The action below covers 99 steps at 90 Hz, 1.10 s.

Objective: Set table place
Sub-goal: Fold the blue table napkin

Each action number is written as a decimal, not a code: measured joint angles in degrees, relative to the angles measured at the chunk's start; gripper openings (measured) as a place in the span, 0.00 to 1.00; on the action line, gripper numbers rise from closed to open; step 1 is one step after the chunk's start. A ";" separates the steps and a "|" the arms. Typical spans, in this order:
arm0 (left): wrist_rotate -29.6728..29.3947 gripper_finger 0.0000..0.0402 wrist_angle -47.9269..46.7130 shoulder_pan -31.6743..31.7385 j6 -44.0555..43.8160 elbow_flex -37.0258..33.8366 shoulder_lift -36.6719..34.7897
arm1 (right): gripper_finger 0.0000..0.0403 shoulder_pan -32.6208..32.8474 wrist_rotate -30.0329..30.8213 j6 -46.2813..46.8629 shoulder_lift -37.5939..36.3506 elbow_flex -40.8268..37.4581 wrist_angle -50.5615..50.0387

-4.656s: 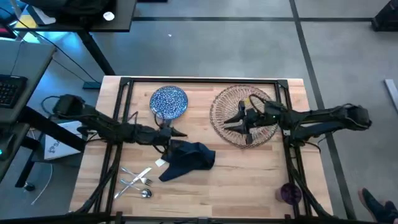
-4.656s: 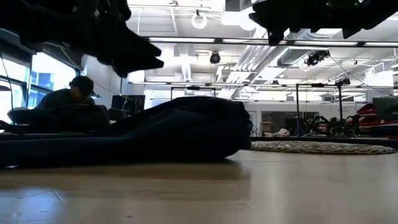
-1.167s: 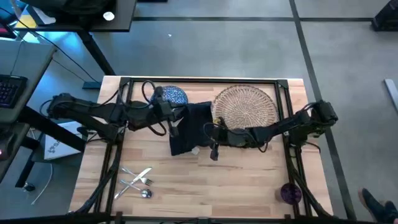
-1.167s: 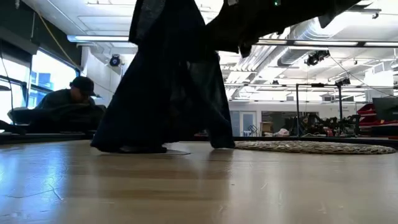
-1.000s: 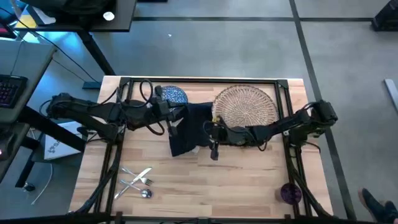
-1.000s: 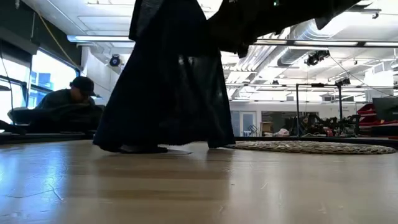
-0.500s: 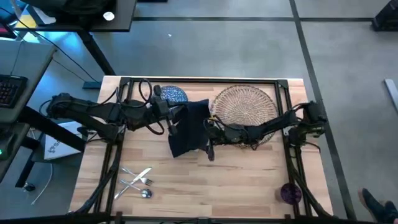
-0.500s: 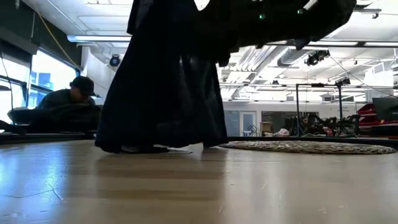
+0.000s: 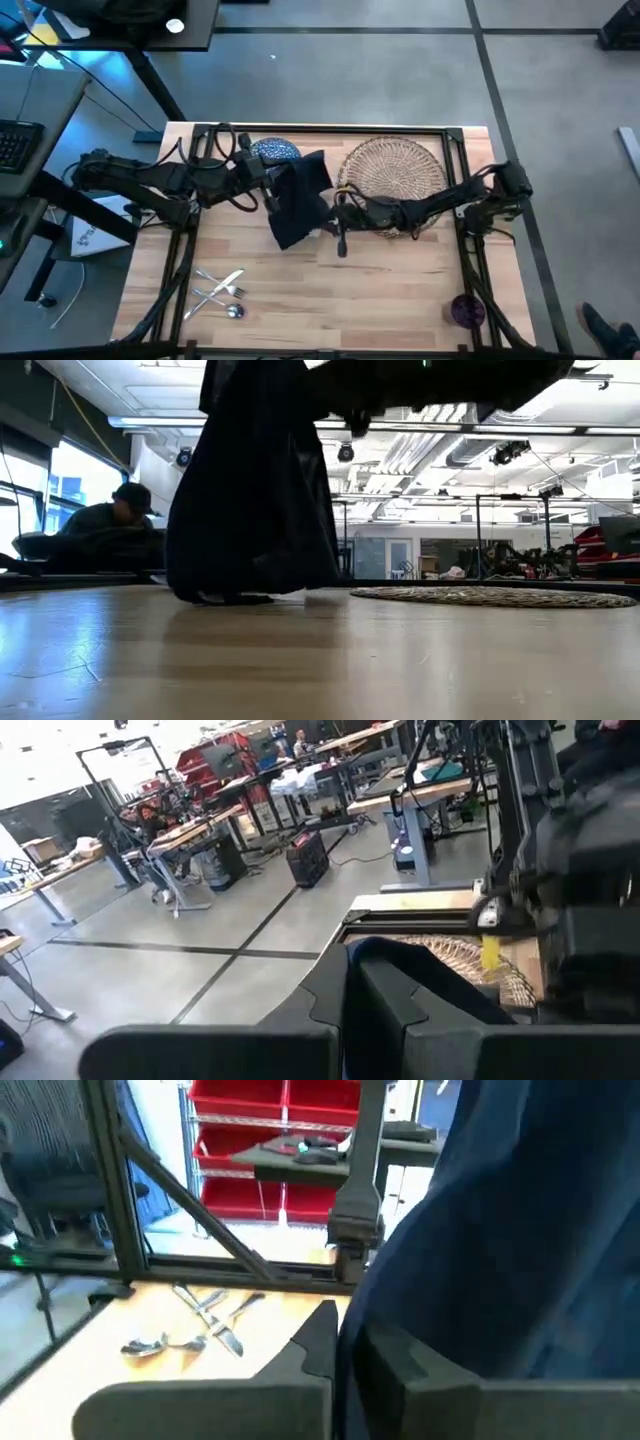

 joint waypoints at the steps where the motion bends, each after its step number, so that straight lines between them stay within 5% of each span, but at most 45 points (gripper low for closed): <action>1: 0.00 0.00 -0.01 0.01 0.02 0.01 0.00 | 0.00 0.00 0.03 -0.52 -0.29 0.29 -0.70; 36: 2.71 0.00 2.78 0.52 7.98 4.53 0.62 | 0.00 0.75 7.48 -13.23 -1.79 17.28 -37.88; 53: 2.84 0.00 2.49 0.45 10.02 5.58 0.97 | 0.04 1.36 6.43 -12.89 -0.57 17.94 -38.25; 82: 7.13 0.00 4.39 0.37 9.87 5.56 1.20 | 0.43 0.76 5.14 -9.61 1.33 18.05 -34.78; 99: 7.67 0.00 4.71 -0.03 9.45 5.54 1.20 | 0.50 0.81 5.59 -12.65 5.47 18.03 -28.03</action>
